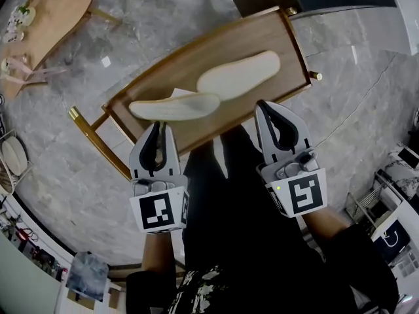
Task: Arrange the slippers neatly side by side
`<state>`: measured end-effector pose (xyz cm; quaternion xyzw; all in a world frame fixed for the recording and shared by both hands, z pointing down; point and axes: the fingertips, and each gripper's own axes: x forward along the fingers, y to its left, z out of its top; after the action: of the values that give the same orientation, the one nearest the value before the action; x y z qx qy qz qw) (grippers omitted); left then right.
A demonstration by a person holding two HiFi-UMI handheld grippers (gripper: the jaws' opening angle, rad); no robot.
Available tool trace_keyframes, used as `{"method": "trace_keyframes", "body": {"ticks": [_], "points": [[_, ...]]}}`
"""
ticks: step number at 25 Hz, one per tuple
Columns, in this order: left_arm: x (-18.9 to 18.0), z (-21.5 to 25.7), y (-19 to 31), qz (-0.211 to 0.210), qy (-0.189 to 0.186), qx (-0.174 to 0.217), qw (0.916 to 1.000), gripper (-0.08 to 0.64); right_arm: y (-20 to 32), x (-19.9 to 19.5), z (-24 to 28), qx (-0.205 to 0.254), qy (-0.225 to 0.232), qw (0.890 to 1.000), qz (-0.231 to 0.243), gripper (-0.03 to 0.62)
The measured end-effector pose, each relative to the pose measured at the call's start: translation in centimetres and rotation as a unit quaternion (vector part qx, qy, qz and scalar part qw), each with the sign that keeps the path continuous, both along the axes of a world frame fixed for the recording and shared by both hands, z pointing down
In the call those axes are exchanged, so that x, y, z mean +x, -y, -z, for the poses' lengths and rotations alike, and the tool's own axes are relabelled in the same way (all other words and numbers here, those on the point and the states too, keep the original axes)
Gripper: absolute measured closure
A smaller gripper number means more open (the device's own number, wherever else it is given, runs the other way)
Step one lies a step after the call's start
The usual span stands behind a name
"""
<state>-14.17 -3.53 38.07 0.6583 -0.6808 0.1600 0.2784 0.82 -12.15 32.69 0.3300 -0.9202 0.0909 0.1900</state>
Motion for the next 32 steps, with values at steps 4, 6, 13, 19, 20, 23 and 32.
{"method": "trace_keyframes", "body": {"ticks": [4,6,13,19,20,23,32], "points": [[-0.3,-2.4,0.3,-0.020,0.006,-0.030,0.9994,0.475,0.6,-0.8,-1.4,-0.013,0.006,1.000,0.000,0.594],[-0.2,-3.6,0.4,-0.031,0.013,-0.044,0.9985,0.459,0.7,-0.9,-2.0,-0.018,0.007,1.000,0.000,0.594],[-1.1,-8.3,0.7,-0.112,0.035,-0.119,0.9859,0.396,0.4,0.8,-4.5,-0.053,-0.007,0.998,-0.015,0.595],[-1.2,-11.5,0.2,-0.225,0.086,-0.195,0.9507,0.408,0.2,0.9,-5.2,-0.070,-0.006,0.997,-0.016,0.595],[-1.1,-11.9,0.1,-0.247,0.092,-0.208,0.9417,0.411,0.2,0.7,-5.2,-0.071,-0.005,0.997,-0.014,0.595],[-0.8,-12.7,0.2,-0.307,0.111,-0.230,0.9168,0.411,0.3,0.3,-5.3,-0.073,-0.001,0.997,-0.010,0.595],[-1.4,-15.3,0.0,-0.442,0.147,-0.304,0.8310,0.443,-0.2,-0.3,-6.3,-0.095,0.001,0.995,-0.012,0.595]]}}
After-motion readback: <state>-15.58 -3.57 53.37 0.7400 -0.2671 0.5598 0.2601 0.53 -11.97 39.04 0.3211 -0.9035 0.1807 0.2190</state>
